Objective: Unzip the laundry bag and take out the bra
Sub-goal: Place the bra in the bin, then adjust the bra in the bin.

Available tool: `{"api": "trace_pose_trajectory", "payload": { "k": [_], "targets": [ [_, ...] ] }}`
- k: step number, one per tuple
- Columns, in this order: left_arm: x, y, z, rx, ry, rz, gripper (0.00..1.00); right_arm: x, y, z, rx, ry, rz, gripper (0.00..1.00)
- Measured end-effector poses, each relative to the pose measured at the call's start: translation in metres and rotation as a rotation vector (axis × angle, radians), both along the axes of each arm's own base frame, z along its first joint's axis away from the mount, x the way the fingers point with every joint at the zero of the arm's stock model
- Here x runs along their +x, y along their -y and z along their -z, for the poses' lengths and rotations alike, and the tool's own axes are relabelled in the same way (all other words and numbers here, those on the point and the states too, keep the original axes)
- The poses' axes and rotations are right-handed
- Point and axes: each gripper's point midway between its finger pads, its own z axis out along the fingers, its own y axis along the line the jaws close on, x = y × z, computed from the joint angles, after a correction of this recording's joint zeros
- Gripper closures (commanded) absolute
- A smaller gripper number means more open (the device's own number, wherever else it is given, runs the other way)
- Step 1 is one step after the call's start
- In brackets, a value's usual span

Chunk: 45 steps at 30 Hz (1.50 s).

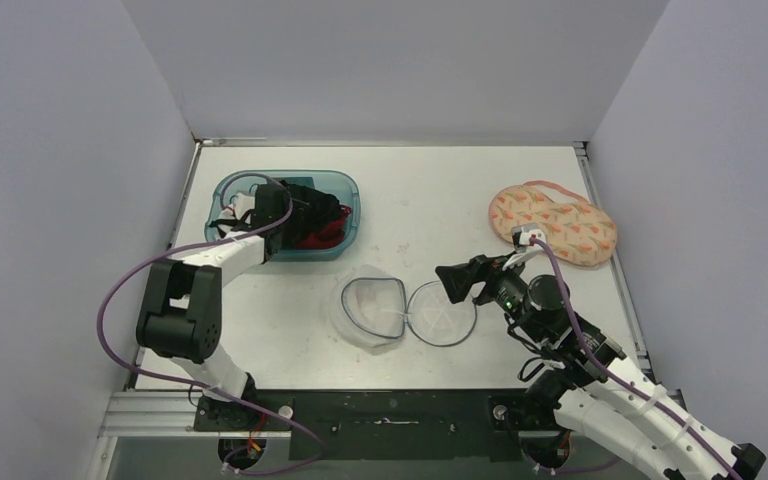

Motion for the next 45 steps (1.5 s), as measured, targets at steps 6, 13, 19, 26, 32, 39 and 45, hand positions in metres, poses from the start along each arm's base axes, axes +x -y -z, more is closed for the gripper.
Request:
{"api": "trace_pose_trajectory", "payload": {
  "k": [6, 13, 19, 26, 32, 39, 45],
  "targets": [
    [-0.004, -0.015, -0.014, 0.028, 0.012, -0.001, 0.14, 0.002, -0.001, 0.003, -0.010, -0.008, 0.001, 0.10],
    [-0.030, -0.039, -0.071, 0.093, 0.090, -0.003, 0.04, 0.002, -0.001, 0.004, -0.017, -0.005, 0.003, 0.10],
    [-0.051, -0.053, -0.113, 0.190, 0.171, 0.032, 0.18, 0.003, 0.000, 0.004, -0.023, 0.001, 0.004, 0.10],
    [-0.024, -0.012, -0.121, 0.216, 0.260, 0.314, 0.92, 0.004, -0.008, 0.017, -0.044, -0.006, -0.031, 0.06],
    [-0.001, 0.003, -0.073, 0.229, 0.160, 0.436, 1.00, 0.001, -0.018, 0.063, -0.103, -0.093, -0.081, 0.06],
    [0.004, -0.015, -0.036, 0.260, 0.069, 0.398, 1.00, -0.005, -0.020, 0.083, -0.116, -0.131, -0.104, 0.06],
    [0.005, -0.027, -0.024, 0.288, 0.033, 0.370, 1.00, -0.007, -0.019, 0.087, -0.105, -0.142, -0.098, 0.08]
  ]
}}
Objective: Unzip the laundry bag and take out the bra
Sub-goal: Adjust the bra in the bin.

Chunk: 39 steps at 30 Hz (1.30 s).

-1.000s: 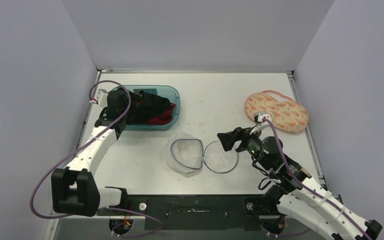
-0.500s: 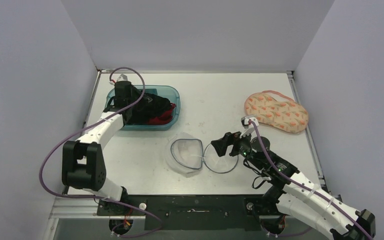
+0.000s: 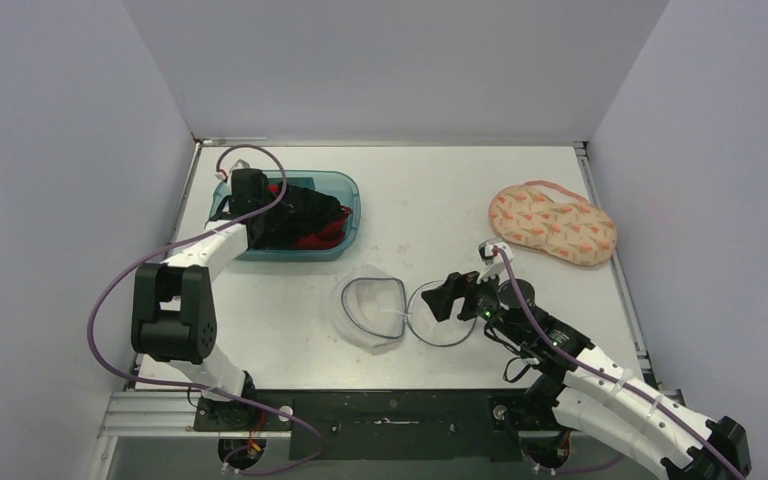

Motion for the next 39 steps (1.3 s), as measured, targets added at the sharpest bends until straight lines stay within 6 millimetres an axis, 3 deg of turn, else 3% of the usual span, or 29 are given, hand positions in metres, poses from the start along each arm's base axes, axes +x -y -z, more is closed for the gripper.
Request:
{"api": "trace_pose_trajectory", "payload": {
  "k": [6, 12, 15, 18, 21, 24, 26, 29, 32, 36, 39],
  "targets": [
    [-0.001, -0.011, 0.004, 0.037, -0.011, -0.014, 1.00, 0.003, 0.009, -0.003, 0.009, 0.002, 0.062, 0.10],
    [-0.005, -0.016, 0.007, 0.056, -0.028, -0.018, 1.00, 0.012, 0.041, 0.014, -0.020, -0.066, 0.272, 0.10],
    [-0.017, -0.012, -0.005, 0.048, -0.005, -0.014, 0.86, 0.014, 0.059, 0.032, -0.059, -0.129, 0.386, 0.08],
    [-0.036, 0.008, -0.044, 0.050, 0.083, 0.024, 0.70, 0.016, 0.074, 0.050, -0.076, -0.184, 0.477, 0.06],
    [-0.072, 0.051, -0.113, 0.052, 0.264, 0.137, 0.50, 0.012, 0.086, 0.074, -0.102, -0.236, 0.539, 0.03],
    [-0.127, 0.089, -0.163, 0.034, 0.408, 0.263, 0.48, 0.009, 0.094, 0.088, -0.124, -0.273, 0.575, 0.03],
    [-0.167, 0.105, -0.170, 0.019, 0.450, 0.339, 0.48, 0.009, 0.094, 0.092, -0.127, -0.285, 0.584, 0.10],
    [-0.212, 0.117, -0.141, 0.022, 0.406, 0.424, 0.48, 0.007, 0.095, 0.103, -0.136, -0.304, 0.592, 0.19],
    [-0.239, 0.121, -0.083, 0.078, 0.280, 0.475, 0.48, 0.003, 0.097, 0.121, -0.163, -0.336, 0.599, 0.22],
    [-0.260, 0.119, -0.018, 0.157, 0.126, 0.522, 0.46, -0.001, 0.099, 0.140, -0.205, -0.375, 0.604, 0.27],
    [-0.264, 0.119, -0.001, 0.175, 0.079, 0.531, 0.38, 0.005, 0.095, 0.141, -0.188, -0.363, 0.604, 0.37]
  ]
}}
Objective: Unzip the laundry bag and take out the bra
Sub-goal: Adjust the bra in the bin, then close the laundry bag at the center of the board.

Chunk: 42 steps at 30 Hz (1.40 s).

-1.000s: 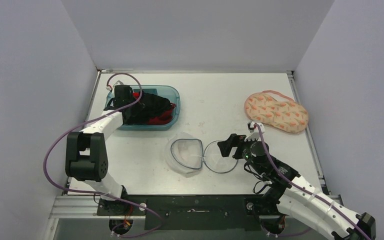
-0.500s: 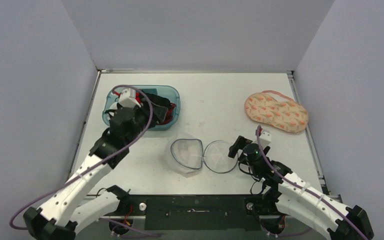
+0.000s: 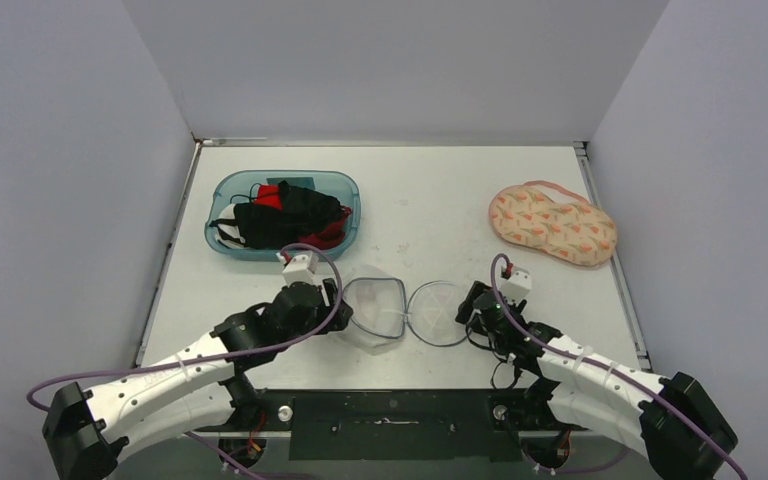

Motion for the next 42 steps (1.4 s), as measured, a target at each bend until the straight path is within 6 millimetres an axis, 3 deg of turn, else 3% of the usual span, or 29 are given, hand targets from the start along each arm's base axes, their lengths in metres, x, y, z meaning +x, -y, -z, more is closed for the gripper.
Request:
{"api": "trace_pose_trajectory", "payload": {
  "k": [6, 8, 10, 16, 19, 28, 33, 37, 42],
  "targets": [
    [0.006, 0.004, 0.005, 0.019, 0.003, -0.009, 0.29, 0.006, -0.005, 0.004, 0.007, 0.008, 0.002, 0.65],
    [0.008, 0.002, 0.010, 0.046, -0.002, -0.018, 0.28, 0.007, -0.006, 0.006, 0.005, 0.007, 0.003, 0.83],
    [0.010, 0.000, 0.014, 0.070, -0.004, -0.027, 0.27, 0.007, -0.006, 0.007, 0.003, 0.002, -0.001, 0.94],
    [0.017, -0.004, 0.012, 0.088, 0.014, -0.062, 0.23, 0.003, -0.005, 0.007, -0.007, -0.003, -0.013, 0.95],
    [0.023, -0.007, 0.008, 0.087, 0.025, -0.080, 0.25, -0.001, -0.009, -0.003, -0.026, 0.014, -0.055, 0.95],
    [0.049, -0.019, 0.024, 0.119, -0.041, -0.124, 0.41, 0.014, -0.040, -0.074, -0.010, 0.184, -0.205, 0.95],
    [0.056, -0.007, 0.030, 0.120, -0.076, -0.079, 0.51, 0.013, -0.040, -0.082, -0.032, 0.201, -0.241, 0.95],
    [0.060, 0.003, 0.025, 0.102, -0.072, -0.047, 0.52, 0.014, -0.041, -0.091, -0.042, 0.218, -0.263, 0.95],
    [0.061, 0.008, 0.021, 0.087, -0.068, -0.033, 0.65, 0.016, -0.044, -0.102, -0.039, 0.238, -0.279, 0.95]
  ]
}}
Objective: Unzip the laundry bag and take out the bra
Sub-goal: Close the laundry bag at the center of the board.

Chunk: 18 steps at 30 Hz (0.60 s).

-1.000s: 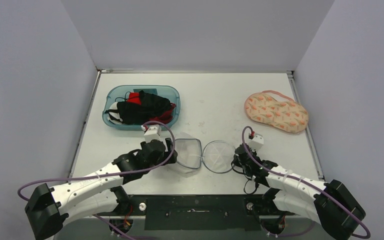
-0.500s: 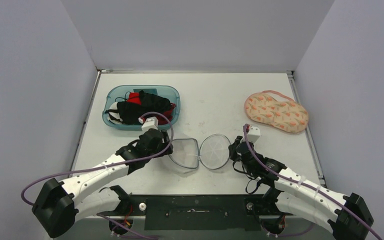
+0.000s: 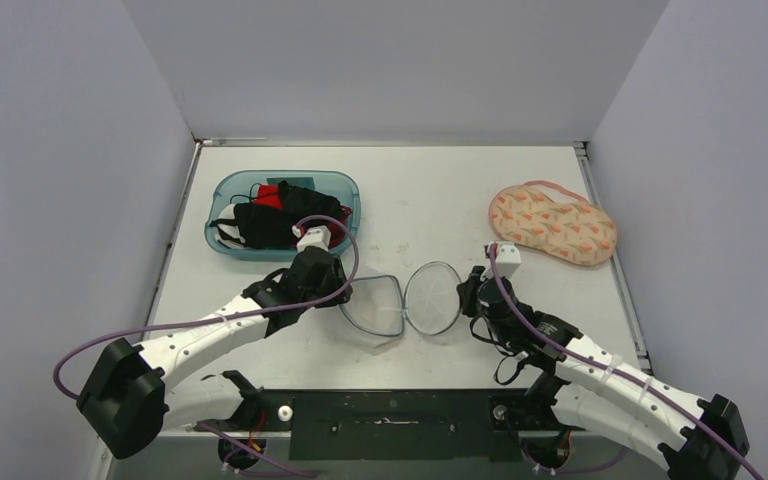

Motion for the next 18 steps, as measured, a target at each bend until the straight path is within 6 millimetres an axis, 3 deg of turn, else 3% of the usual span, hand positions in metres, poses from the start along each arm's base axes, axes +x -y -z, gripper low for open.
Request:
{"api": "trace_pose_trajectory", "payload": {
  "k": [8, 13, 18],
  "targets": [
    [-0.004, 0.005, 0.001, -0.016, -0.019, 0.031, 0.67, 0.001, -0.006, -0.015, 0.017, 0.018, -0.027, 0.95],
    [-0.009, 0.009, 0.002, -0.038, -0.032, 0.043, 0.98, 0.002, -0.012, -0.028, 0.044, 0.036, -0.045, 0.95],
    [-0.014, 0.014, 0.002, -0.053, -0.043, 0.068, 1.00, 0.000, -0.017, -0.046, 0.079, 0.063, -0.078, 0.95]
  ]
}}
